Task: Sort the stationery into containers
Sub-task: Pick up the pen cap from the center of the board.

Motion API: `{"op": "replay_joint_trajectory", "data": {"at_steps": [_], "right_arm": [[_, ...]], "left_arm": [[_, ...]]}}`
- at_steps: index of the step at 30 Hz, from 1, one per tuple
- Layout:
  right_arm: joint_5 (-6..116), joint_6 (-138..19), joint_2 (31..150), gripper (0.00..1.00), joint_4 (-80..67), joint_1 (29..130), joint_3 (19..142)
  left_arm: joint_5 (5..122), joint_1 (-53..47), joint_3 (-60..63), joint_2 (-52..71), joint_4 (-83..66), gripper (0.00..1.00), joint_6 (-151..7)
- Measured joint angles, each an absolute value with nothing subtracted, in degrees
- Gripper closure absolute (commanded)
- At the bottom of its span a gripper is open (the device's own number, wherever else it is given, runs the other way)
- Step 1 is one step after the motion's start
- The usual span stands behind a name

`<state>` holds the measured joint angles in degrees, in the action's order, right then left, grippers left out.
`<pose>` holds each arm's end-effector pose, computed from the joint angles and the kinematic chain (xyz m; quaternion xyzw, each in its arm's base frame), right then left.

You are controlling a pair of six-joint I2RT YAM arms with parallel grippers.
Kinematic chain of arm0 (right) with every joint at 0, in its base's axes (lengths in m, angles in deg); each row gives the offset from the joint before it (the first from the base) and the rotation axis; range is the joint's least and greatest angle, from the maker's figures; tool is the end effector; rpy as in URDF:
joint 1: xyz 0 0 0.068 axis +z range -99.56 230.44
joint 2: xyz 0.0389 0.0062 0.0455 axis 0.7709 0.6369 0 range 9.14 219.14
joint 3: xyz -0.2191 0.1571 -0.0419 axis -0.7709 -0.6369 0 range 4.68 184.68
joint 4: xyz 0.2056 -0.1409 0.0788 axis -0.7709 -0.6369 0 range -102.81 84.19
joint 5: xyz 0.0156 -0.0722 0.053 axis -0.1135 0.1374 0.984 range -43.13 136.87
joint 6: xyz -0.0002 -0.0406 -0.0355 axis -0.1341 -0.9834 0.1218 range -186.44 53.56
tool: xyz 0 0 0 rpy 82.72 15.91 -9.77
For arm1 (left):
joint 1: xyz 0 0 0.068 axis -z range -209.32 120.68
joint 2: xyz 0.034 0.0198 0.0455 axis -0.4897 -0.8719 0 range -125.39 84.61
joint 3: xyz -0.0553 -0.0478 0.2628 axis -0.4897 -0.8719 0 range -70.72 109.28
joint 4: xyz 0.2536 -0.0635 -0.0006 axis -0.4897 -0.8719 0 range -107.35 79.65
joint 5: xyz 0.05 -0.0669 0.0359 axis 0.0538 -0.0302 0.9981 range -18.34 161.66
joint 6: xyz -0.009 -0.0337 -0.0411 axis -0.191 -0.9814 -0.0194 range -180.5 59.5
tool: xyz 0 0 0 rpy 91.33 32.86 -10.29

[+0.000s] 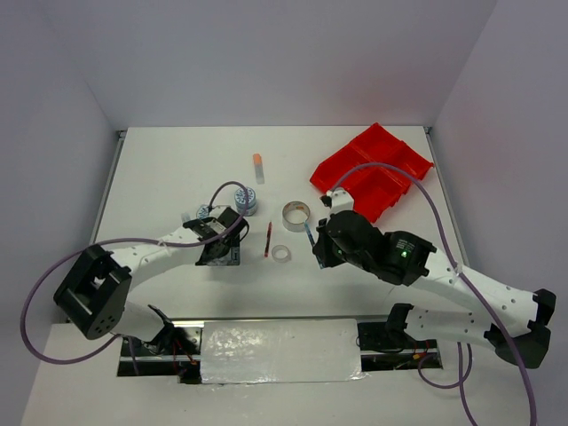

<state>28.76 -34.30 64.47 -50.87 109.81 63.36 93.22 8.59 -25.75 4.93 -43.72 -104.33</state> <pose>0.1071 0.1590 0.3330 -0.1496 0.8910 0.1892 0.3847 0.2039 -0.1421 0.1837 -0.0854 0.9613 0.0166 0.2614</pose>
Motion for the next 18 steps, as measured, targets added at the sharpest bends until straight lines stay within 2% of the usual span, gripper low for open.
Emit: {"op": "replay_joint_trajectory", "data": {"at_steps": [12, 13, 18], "right_arm": [[30.1, -34.5, 63.6, 1.0, -50.4, 110.3, 62.0], [30.2, -34.5, 63.5, 1.0, -50.4, 110.4, 62.0], [30.2, -34.6, 63.3, 1.0, -50.4, 110.5, 62.0]], "left_arm": [[92.1, 4.9, -25.3, -0.3, -40.7, 0.35, -101.8], [91.8, 4.7, -25.3, -0.8, -40.5, 0.4, -101.4], [90.4, 4.1, -25.3, -0.8, -39.3, 0.46, -100.9]]}}
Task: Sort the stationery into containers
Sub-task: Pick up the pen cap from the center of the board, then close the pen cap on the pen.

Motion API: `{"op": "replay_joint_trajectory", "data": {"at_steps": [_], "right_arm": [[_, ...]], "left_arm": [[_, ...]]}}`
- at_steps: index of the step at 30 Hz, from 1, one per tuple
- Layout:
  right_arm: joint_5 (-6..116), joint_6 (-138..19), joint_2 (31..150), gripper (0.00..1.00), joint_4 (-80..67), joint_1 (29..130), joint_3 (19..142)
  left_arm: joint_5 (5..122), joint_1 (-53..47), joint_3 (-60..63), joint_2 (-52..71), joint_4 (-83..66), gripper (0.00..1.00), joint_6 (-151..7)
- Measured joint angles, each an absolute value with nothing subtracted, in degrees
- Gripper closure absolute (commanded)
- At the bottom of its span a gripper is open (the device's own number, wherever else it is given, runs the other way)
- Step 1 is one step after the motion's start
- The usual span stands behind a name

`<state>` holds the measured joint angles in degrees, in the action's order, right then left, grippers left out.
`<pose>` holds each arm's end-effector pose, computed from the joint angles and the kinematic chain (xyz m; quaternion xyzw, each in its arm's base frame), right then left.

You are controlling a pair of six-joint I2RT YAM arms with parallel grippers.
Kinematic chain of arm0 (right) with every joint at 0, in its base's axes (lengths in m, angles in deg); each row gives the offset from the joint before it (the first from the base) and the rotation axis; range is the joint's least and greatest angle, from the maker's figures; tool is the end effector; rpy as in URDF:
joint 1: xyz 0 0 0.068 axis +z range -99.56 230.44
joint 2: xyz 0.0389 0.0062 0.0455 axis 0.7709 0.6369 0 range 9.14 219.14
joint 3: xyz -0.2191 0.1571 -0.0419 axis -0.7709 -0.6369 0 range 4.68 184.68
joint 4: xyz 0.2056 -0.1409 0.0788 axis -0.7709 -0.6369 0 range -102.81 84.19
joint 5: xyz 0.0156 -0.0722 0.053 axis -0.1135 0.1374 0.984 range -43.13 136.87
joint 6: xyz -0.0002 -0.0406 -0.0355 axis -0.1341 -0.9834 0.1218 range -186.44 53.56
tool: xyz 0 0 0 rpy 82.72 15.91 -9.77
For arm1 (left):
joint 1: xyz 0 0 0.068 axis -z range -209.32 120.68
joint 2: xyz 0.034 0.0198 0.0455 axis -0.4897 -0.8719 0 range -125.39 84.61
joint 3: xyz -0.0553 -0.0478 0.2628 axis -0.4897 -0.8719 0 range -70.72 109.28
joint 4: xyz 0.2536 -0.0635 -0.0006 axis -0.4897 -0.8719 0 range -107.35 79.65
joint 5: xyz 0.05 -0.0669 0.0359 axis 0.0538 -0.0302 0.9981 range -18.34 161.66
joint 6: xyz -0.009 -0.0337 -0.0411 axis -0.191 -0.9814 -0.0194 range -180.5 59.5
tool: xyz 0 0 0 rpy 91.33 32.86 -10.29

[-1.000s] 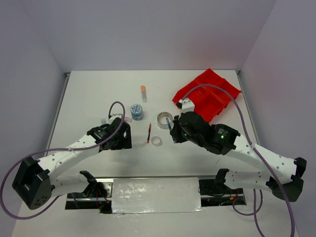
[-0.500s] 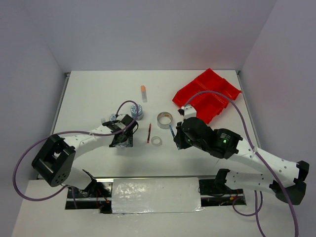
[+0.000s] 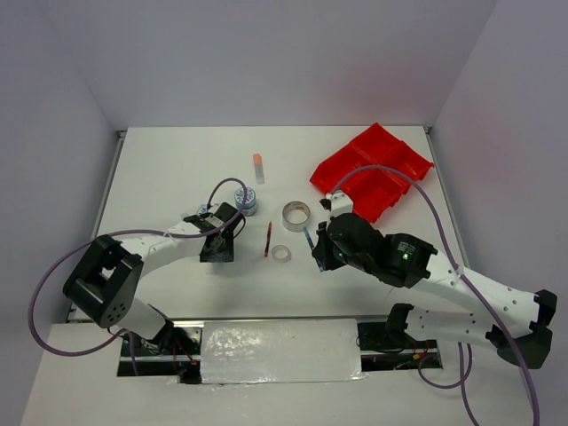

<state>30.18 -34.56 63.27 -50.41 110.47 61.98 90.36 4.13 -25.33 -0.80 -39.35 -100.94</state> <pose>0.1027 0.1574 0.3293 -0.1615 0.8893 0.2005 0.3779 0.2263 -0.1357 0.1645 -0.0887 0.9666 0.0196 0.2396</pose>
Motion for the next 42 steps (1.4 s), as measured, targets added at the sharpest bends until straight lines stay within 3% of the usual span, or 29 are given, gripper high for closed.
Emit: {"op": "replay_joint_trajectory", "data": {"at_steps": [5, 9, 12, 23, 28, 36, 42], "right_arm": [[30.2, -34.6, 63.3, 1.0, -50.4, 110.6, 62.0], [30.8, -34.6, 63.2, 1.0, -50.1, 110.7, 62.0], [31.5, -34.8, 62.8, 1.0, -49.6, 110.9, 61.8], [33.9, -36.1, 59.0, 1.0, -47.0, 111.0, 59.4], [35.1, -36.6, 59.0, 1.0, -43.8, 111.0, 56.9], [39.2, -35.9, 57.8, 1.0, -30.5, 111.3, 47.8], [40.9, -34.5, 56.9, 1.0, -21.7, 112.8, 44.1]], "left_arm": [[89.1, 4.1, -25.7, -0.8, -38.3, 0.57, -100.9], [88.1, 3.9, -26.1, -0.8, -37.2, 0.86, -101.2], [87.6, 3.8, -26.4, -0.8, -36.2, 0.97, -101.0], [86.1, 3.7, -29.3, 3.0, -34.7, 1.0, -101.7], [85.0, 3.7, -29.6, 10.1, -38.8, 1.0, -103.0], [83.1, 3.7, -22.0, 26.9, -41.8, 1.0, -104.5], [81.6, 3.9, -15.8, 32.4, -43.4, 1.0, -105.8]]}}
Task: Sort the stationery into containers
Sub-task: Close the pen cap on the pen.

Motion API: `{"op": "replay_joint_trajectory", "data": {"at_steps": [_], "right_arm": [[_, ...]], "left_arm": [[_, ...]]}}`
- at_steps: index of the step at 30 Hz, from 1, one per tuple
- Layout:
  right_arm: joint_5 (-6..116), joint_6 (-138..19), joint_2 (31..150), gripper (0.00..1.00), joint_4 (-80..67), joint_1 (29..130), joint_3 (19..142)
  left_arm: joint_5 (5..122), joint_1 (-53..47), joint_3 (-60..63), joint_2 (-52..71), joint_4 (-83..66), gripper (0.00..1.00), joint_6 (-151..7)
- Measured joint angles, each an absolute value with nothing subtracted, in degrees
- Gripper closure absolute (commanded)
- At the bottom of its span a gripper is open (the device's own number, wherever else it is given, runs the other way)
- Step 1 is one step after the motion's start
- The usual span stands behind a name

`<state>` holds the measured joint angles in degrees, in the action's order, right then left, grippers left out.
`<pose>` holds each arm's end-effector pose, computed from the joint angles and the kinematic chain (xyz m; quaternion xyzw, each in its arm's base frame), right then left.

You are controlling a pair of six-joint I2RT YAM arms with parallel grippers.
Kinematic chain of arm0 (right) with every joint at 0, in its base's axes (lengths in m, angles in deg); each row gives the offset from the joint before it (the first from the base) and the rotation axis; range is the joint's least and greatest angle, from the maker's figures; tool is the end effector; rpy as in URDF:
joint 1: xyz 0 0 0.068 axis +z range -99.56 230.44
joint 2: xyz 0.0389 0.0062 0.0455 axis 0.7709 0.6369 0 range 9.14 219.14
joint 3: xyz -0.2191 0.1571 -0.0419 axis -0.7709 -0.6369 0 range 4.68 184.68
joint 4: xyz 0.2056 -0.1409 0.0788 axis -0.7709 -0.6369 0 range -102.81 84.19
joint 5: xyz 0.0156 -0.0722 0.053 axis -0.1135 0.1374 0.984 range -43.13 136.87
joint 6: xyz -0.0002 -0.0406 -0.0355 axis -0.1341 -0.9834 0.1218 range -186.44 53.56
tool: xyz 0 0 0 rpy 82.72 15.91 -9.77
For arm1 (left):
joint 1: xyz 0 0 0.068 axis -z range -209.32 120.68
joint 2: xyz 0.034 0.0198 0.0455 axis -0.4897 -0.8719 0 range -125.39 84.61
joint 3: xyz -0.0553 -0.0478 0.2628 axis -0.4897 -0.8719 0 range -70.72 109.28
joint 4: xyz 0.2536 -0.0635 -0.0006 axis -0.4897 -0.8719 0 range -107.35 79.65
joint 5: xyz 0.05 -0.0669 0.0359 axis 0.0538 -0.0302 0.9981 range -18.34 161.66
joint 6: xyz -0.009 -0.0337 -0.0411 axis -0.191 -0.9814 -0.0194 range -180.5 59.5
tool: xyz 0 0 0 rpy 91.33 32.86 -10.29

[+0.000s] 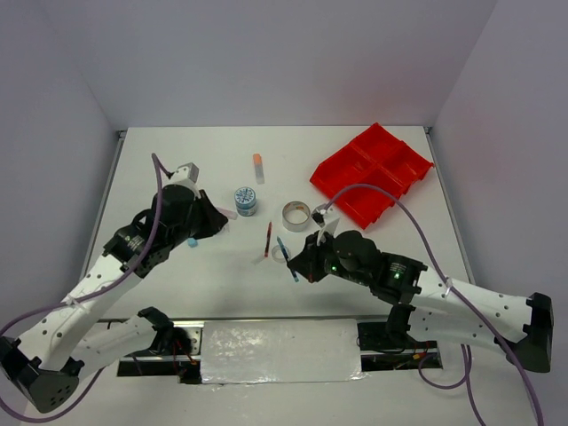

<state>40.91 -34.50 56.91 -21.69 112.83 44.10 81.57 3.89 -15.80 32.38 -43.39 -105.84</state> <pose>0.0930 0.1696 0.2878 -0.1931 0.8166 0.3679 0.4006 0.1660 -0.1012 0.3385 -0.1341 0.8549 -0.2557 0.4310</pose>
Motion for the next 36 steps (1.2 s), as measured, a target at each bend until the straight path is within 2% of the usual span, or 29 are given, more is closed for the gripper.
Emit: {"op": "replay_joint_trajectory", "data": {"at_steps": [10, 18, 36], "right_arm": [[41.6, -34.3, 57.7, 1.0, -8.9, 118.8, 43.4], [34.3, -34.5, 62.3, 1.0, 1.5, 127.8, 42.9], [26.9, -37.1, 65.3, 1.0, 3.5, 128.4, 48.1]], "left_arm": [[76.2, 4.0, -12.6, 36.7, -41.0, 1.0, -108.4], [69.8, 4.1, -14.1, 43.6, -30.1, 1.0, -113.7], [62.3, 4.6, -20.6, 45.8, -18.6, 1.0, -116.3]]}}
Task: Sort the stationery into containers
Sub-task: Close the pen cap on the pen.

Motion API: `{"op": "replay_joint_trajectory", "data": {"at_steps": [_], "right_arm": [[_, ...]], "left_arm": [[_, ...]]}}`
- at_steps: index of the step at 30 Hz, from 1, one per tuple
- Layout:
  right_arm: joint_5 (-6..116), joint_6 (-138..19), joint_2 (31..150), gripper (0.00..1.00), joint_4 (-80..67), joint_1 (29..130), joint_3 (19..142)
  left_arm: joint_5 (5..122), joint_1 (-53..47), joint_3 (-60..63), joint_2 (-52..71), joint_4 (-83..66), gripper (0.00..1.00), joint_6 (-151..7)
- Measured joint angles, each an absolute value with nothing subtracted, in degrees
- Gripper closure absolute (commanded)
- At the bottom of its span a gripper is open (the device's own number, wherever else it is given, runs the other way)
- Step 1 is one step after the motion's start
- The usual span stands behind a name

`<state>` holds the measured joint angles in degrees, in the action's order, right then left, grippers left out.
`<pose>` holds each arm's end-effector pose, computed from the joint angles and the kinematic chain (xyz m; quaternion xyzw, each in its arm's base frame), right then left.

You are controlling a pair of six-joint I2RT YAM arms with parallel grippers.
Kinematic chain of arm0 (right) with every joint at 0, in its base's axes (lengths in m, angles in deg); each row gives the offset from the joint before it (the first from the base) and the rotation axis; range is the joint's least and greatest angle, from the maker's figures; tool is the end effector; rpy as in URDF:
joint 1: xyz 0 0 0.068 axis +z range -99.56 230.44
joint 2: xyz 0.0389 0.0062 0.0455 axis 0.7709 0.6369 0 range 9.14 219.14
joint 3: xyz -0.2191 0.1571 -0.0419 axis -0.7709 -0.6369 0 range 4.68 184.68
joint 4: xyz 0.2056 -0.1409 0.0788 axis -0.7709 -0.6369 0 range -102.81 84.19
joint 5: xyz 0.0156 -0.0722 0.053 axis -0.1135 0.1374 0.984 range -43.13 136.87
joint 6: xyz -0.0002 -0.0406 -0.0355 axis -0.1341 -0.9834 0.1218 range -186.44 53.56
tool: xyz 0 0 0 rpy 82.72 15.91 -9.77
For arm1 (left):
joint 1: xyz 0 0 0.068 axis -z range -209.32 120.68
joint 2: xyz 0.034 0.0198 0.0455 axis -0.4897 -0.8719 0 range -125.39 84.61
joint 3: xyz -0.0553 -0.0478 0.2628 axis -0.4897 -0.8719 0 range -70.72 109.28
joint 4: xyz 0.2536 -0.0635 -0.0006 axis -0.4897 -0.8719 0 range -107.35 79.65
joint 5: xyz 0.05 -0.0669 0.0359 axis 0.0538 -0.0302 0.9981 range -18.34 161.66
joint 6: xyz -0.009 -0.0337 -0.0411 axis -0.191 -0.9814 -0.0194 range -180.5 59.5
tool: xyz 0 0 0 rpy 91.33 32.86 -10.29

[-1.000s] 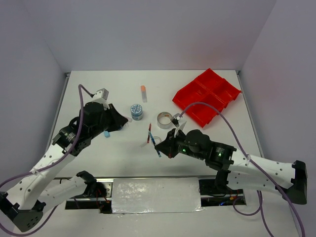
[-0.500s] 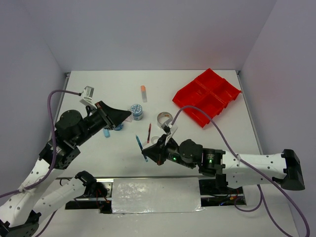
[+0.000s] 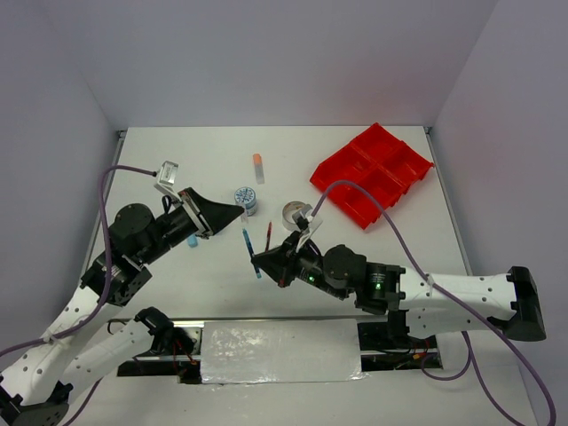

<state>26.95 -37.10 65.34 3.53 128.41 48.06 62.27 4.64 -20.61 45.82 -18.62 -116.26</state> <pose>0.0605 0.2250 0.3304 -0.1874 0.7025 0.4690 0.5014 0.1225 -0.0894 0.3916 -0.0714 0.6846 -0.5502 0.4729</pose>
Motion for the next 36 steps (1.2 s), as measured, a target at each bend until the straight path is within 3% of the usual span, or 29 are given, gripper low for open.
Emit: {"op": "replay_joint_trajectory", "data": {"at_steps": [36], "right_arm": [[23.3, -38.0, 66.5, 1.0, 2.0, 128.5, 49.3]], "left_arm": [[62.9, 5.1, -21.3, 45.9, -16.4, 1.0, -116.0]]}}
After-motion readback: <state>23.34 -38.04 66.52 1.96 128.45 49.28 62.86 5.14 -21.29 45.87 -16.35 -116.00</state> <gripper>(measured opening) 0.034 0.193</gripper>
